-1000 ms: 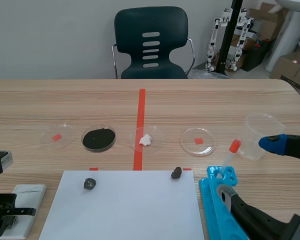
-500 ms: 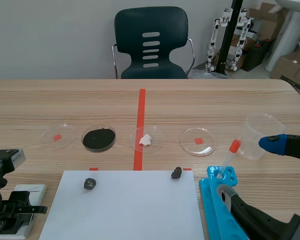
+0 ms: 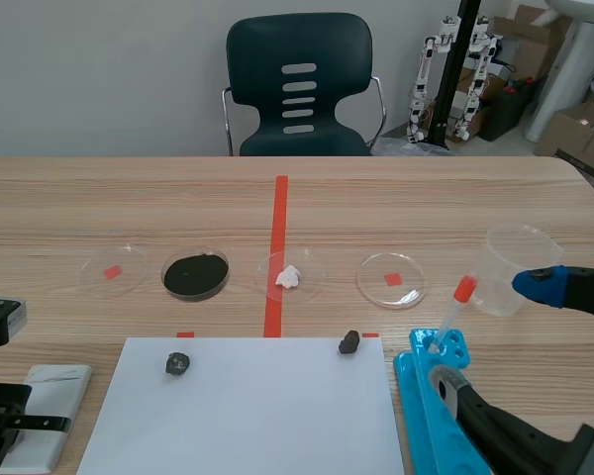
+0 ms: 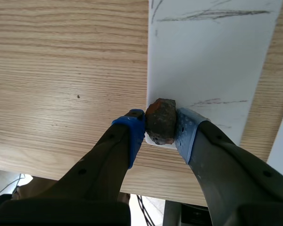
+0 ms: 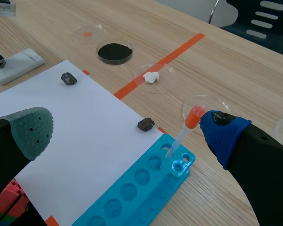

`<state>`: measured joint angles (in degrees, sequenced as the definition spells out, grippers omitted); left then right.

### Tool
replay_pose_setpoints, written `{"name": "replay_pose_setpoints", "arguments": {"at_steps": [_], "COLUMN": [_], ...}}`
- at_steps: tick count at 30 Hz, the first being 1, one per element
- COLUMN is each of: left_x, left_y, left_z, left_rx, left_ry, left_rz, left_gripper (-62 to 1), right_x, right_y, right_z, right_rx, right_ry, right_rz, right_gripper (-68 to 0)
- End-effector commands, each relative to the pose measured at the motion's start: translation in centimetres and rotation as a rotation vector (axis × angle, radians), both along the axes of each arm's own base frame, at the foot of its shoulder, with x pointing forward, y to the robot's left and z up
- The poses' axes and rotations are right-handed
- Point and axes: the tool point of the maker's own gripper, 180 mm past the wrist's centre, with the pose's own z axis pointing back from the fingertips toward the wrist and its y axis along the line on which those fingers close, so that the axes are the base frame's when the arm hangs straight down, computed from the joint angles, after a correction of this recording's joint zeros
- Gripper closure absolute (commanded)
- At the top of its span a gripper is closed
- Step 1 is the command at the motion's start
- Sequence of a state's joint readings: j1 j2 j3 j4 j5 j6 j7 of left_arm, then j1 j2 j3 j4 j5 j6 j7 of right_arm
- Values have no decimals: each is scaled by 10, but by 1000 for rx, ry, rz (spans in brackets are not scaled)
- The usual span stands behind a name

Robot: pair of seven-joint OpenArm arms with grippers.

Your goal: Rub the mineral on the streak plate below the first streak

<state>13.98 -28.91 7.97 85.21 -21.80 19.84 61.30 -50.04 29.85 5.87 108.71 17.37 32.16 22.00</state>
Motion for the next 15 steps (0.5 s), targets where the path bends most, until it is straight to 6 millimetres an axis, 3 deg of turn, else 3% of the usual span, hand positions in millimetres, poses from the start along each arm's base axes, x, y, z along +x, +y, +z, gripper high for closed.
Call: {"name": "replay_pose_setpoints", "arguments": {"at_steps": [1, 7, 15], "left_x": [-2, -2, -7], "left_y": [10, 17, -15], "left_z": [1, 3, -5], "left_rx": [40, 69, -101], "left_ry": [5, -6, 36], "left_rz": [6, 35, -17], "left_gripper": [-70, -70, -70], "right_x": [4, 4, 4], "right_y": [3, 3, 3], "right_z": [10, 10, 10], "right_rx": [27, 27, 27], "right_ry": [-32, -32, -32], "right_rz": [1, 1, 1], "right_gripper": [-679, -679, -679]}}
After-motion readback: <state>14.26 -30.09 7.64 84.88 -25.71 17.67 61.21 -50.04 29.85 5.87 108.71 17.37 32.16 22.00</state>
